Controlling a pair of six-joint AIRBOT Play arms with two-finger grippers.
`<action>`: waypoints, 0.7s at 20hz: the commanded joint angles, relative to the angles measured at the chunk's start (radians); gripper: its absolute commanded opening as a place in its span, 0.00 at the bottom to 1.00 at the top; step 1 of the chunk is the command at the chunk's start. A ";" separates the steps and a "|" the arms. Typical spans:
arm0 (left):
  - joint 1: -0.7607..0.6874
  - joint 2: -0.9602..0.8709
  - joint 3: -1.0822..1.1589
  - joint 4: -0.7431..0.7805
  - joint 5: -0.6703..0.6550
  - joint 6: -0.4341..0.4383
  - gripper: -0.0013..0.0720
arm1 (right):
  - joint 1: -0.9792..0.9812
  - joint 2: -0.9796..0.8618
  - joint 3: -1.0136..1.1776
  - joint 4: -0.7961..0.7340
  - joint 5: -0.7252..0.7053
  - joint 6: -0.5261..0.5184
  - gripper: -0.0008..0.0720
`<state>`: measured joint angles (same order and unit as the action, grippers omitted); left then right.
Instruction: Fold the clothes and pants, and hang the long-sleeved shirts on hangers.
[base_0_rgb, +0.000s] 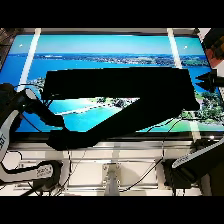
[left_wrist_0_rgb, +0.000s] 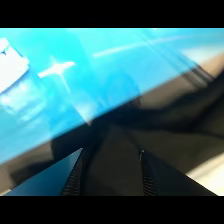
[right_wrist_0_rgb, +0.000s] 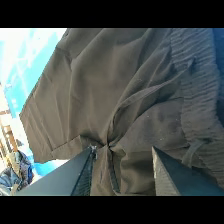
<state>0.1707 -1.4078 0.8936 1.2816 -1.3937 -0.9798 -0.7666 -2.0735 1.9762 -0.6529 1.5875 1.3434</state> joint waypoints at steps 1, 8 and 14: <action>-0.002 -0.001 -0.002 0.017 0.066 0.000 0.56 | 0.001 0.000 0.000 0.000 -0.002 0.001 0.57; -0.022 -0.006 -0.002 0.017 0.048 0.001 0.56 | 0.001 0.000 0.000 0.000 -0.003 0.000 0.57; -0.078 -0.087 -0.002 0.027 -0.021 0.002 0.29 | 0.001 0.000 0.000 0.001 -0.008 0.001 0.57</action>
<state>0.1177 -1.4696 0.8917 1.3071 -1.3952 -0.9794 -0.7666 -2.0735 1.9762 -0.6525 1.5799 1.3434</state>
